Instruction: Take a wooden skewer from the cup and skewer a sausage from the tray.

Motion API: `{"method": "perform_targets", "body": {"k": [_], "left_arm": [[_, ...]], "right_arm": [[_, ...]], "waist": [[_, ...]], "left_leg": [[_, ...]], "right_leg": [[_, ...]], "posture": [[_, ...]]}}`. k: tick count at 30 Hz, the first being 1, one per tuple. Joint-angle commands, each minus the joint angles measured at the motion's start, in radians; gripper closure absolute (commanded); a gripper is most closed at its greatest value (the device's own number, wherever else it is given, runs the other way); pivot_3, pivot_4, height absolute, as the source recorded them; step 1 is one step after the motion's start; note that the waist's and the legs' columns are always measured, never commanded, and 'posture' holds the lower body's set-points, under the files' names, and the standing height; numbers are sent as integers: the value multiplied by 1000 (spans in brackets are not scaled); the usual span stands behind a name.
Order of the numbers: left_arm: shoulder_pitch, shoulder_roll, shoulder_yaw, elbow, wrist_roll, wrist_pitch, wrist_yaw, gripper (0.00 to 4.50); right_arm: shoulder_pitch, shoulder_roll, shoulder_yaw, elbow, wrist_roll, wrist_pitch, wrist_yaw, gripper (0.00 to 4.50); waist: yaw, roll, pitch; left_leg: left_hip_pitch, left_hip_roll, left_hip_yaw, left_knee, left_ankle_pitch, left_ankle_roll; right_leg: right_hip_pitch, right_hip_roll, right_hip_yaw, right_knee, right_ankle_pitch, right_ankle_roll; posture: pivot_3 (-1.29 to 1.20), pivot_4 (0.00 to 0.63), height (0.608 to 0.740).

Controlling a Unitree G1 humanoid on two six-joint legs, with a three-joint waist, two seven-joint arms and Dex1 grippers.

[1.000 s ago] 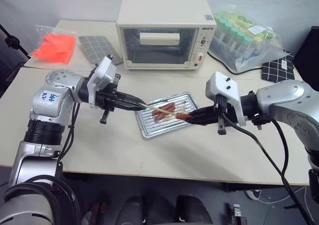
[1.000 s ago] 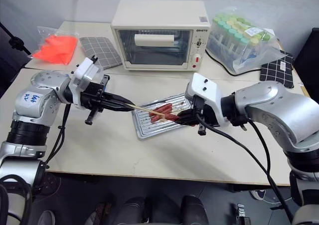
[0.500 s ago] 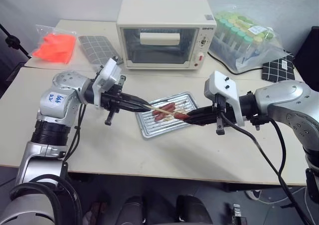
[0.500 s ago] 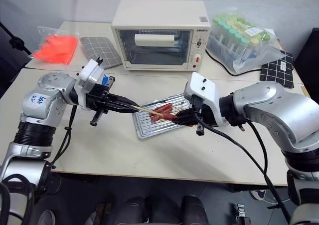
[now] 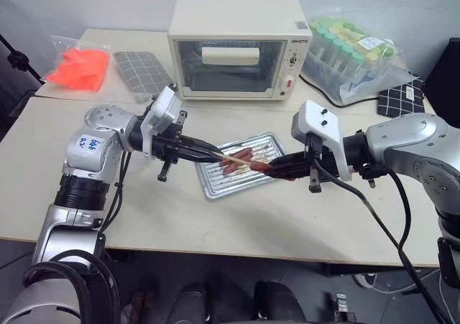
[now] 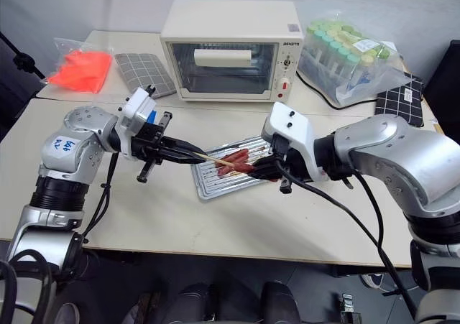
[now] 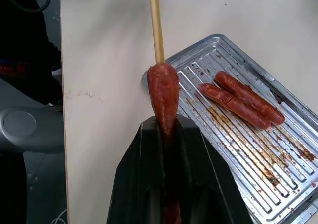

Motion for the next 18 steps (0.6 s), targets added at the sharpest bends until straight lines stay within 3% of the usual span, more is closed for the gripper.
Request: {"method": "perform_targets", "body": {"k": [1,2,5,11,18], "left_arm": [[-32,-36,1,-43,-27,-11,-3,4500],[-31,-34,2,-41,-26,-11,-4,4500],[-26,-24,11,-37,-23,-11,-2,4500],[8,6,47,-40,-25,-6,22,4500],[119,56,121,-125,-51,26,96,4500]], "right_arm": [[-31,40,-4,-58,48,-19,13,4287],[-31,39,-4,-57,49,-18,13,4287],[-31,36,-11,-47,52,-9,12,3560],[-35,9,-17,-28,15,-37,6,1584],[-62,-45,-70,25,1,-68,12,1584]], "waist": [[0,0,0],[0,0,0],[1,0,0],[-1,0,0],[-1,0,0]], "left_leg": [[0,0,0,0,0,0],[0,0,0,0,0,0],[0,0,0,0,0,0],[0,0,0,0,0,0],[0,1,0,0,0,0]], "right_leg": [[0,0,0,0,0,0],[0,0,0,0,0,0],[0,0,0,0,0,0],[0,0,0,0,0,0],[0,0,0,1,0,0]], "posture": [[0,150,740],[0,150,740],[0,150,740],[0,150,740],[0,150,740]]}}
